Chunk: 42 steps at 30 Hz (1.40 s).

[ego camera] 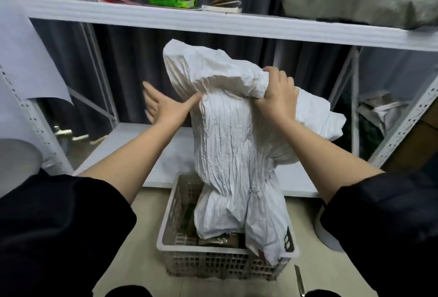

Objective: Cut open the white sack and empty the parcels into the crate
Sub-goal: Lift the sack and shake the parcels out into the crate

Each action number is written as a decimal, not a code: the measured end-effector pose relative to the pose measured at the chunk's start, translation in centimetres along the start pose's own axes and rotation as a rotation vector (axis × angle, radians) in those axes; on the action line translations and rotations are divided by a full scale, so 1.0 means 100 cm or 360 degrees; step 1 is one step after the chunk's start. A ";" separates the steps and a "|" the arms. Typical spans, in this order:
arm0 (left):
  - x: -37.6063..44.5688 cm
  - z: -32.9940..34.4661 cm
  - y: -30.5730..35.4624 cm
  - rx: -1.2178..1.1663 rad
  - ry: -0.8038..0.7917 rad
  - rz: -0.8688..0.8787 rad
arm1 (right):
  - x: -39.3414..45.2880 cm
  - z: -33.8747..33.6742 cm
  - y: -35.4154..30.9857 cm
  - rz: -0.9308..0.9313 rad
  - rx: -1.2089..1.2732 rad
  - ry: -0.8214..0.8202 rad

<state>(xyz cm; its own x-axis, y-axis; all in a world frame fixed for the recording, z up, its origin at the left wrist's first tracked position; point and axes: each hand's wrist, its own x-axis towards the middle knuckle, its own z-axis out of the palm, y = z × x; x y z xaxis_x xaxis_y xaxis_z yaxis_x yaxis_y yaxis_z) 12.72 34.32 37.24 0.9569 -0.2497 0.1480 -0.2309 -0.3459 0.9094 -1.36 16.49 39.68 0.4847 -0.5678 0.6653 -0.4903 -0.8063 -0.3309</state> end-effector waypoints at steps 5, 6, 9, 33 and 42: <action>0.014 0.003 -0.014 -0.0674 -0.1091 -0.0225 | 0.001 -0.006 0.005 -0.0065 0.0303 -0.0048; 0.017 0.004 -0.014 -0.0776 -0.1074 -0.0171 | 0.001 -0.006 0.005 -0.0080 0.0357 -0.0059; 0.017 0.007 -0.013 -0.0751 -0.0742 -0.0053 | 0.001 -0.007 0.007 -0.0125 0.0432 -0.0069; 0.033 -0.001 0.006 -0.0313 -0.0041 0.0263 | 0.009 -0.015 0.004 -0.0175 -0.0234 0.0172; 0.040 -0.014 -0.002 -0.0299 0.0080 0.0231 | 0.005 -0.003 0.003 -0.0141 -0.0133 0.0094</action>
<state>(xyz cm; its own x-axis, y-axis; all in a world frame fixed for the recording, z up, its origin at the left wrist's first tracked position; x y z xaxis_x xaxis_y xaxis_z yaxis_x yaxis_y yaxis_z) 16.84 34.70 38.18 0.9248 -0.2374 0.2972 -0.3343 -0.1342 0.9329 -1.45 15.97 40.12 0.4865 -0.4824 0.7284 -0.5073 -0.8347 -0.2141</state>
